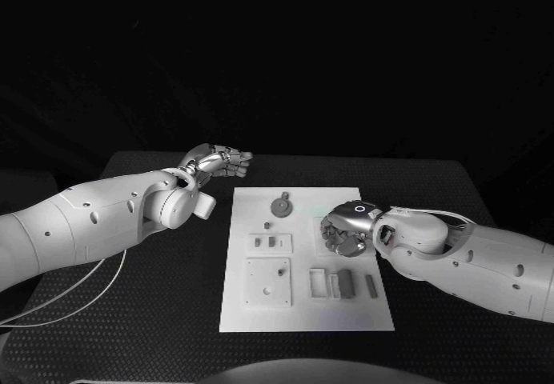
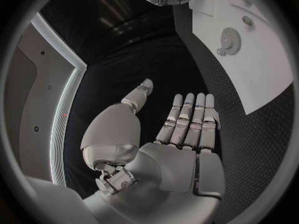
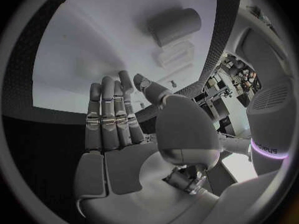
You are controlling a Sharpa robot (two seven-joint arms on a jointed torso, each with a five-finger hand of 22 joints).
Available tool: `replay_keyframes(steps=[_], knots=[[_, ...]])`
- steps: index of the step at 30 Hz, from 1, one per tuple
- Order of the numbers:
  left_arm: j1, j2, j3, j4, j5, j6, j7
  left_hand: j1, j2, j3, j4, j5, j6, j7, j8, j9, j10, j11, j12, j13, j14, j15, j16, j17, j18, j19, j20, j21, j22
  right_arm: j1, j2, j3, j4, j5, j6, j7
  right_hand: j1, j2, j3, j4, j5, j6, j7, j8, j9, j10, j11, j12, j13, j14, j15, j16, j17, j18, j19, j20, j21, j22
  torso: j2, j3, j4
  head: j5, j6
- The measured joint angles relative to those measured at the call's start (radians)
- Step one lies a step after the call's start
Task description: Assemble the parts on the task board
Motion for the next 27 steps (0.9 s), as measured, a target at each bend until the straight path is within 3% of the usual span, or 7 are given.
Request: replay_keyframes(steps=[7,15,19,23,27], knots=[[0.000,0.000,0.000,0.000,0.000,0.000,0.000,0.000,0.000,0.000,0.000,0.000,0.000,0.000,0.000,0.000,0.000,0.000,0.000,0.000,0.000,0.000,0.000,0.001,0.000,0.000,0.000,0.000,-0.001,-0.004,0.005,0.001,-0.008,-0.005,0.000,0.002,-0.003,0.024,0.004,-0.010,0.000,0.023,-0.009,0.006,0.001,0.023,-0.009,0.005,0.005,0.018,-0.011,0.012,0.003,0.000,0.016,-0.009,0.012,0.000,0.000,0.0003,-0.0005,-0.001,-0.001],[0.000,0.000,0.000,0.000,0.000,0.000,0.000,0.000,0.000,0.000,0.000,0.000,0.000,0.000,0.000,0.000,0.000,0.000,0.000,-0.001,0.000,0.000,0.000,0.001,0.000,0.000,0.000,0.000,-0.001,-0.007,0.010,0.001,-0.015,-0.018,-0.013,0.002,0.028,0.091,0.022,-0.047,0.000,0.052,-0.019,0.015,0.001,0.052,-0.024,0.006,0.008,0.043,-0.023,0.040,0.018,0.000,0.038,-0.024,0.039,0.000,0.000,0.0011,-0.0006,0.000,-0.002],[0.000,0.000,0.000,-0.001,0.000,0.000,0.000,0.000,0.000,0.000,0.000,0.000,0.000,0.000,0.000,0.000,0.000,0.000,0.000,-0.001,0.000,0.000,0.000,0.001,0.000,0.000,0.000,0.000,-0.001,-0.008,0.010,0.000,-0.014,-0.028,-0.029,0.000,0.038,0.102,0.022,-0.050,-0.004,0.064,-0.028,0.021,0.006,0.068,-0.033,0.017,0.012,0.056,-0.030,0.058,0.029,0.000,0.052,-0.030,0.055,0.000,0.000,0.0012,-0.0006,0.000,-0.003],[0.000,0.001,0.000,-0.002,0.000,0.000,0.000,0.000,0.000,0.000,0.000,0.000,0.000,0.000,0.000,0.000,0.000,0.000,0.000,-0.001,0.000,0.000,0.000,0.001,0.000,0.000,0.000,0.000,-0.001,-0.008,-0.002,0.000,0.007,-0.031,-0.045,-0.001,0.041,0.104,0.021,-0.051,-0.005,0.072,-0.026,0.021,0.013,0.075,-0.032,0.021,0.013,0.060,-0.030,0.068,0.034,-0.002,0.059,-0.033,0.064,0.000,0.000,0.0012,-0.0006,0.002,-0.004],[0.000,0.001,0.000,-0.002,0.000,0.000,-0.001,0.000,0.000,0.000,0.000,0.000,0.000,0.000,0.000,0.000,0.000,0.000,0.000,-0.001,0.000,0.000,0.000,0.001,0.000,0.000,0.000,0.000,-0.001,-0.006,-0.026,0.018,0.051,-0.031,-0.057,-0.004,0.050,0.105,0.020,-0.051,-0.006,0.075,-0.029,0.021,0.014,0.079,-0.035,0.021,0.013,0.067,-0.033,0.072,0.036,-0.003,0.061,-0.032,0.068,0.000,0.000,0.0010,-0.0008,0.005,-0.004]])
